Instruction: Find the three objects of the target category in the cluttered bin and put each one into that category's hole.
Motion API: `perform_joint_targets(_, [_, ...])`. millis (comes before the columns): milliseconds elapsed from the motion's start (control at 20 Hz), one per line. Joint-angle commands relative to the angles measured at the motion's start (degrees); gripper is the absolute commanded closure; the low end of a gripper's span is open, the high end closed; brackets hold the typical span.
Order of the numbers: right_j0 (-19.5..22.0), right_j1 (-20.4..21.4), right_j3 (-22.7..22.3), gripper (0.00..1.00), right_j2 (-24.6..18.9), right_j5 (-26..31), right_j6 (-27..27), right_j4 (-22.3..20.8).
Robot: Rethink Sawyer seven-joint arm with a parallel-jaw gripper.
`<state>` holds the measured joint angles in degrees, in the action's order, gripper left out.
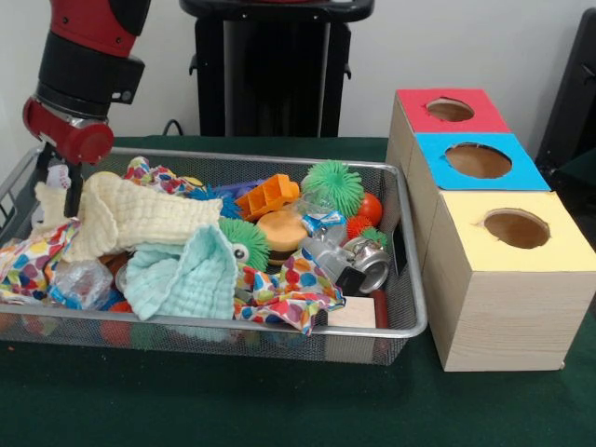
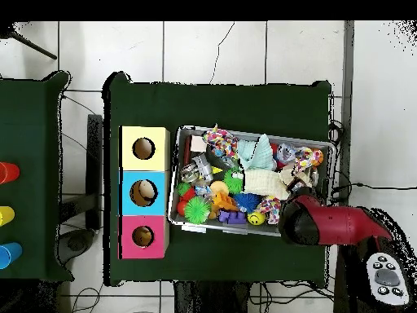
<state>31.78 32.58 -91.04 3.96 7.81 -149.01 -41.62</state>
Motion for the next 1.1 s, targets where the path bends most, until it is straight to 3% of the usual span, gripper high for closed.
perform_joint_targets(50, [1.9,1.5,-5.0,0.0,-8.7,6.2,11.4,-2.7])
perform_joint_targets(550, [0.2,4.7,-7.8,0.0,-8.0,5.7,8.3,-2.6])
perform_joint_targets(750, [0.9,5.3,-8.1,0.0,-9.9,7.1,9.1,-1.5])
perform_joint_targets(1100, [4.0,6.3,-10.5,0.0,-18.0,10.7,10.3,3.0])
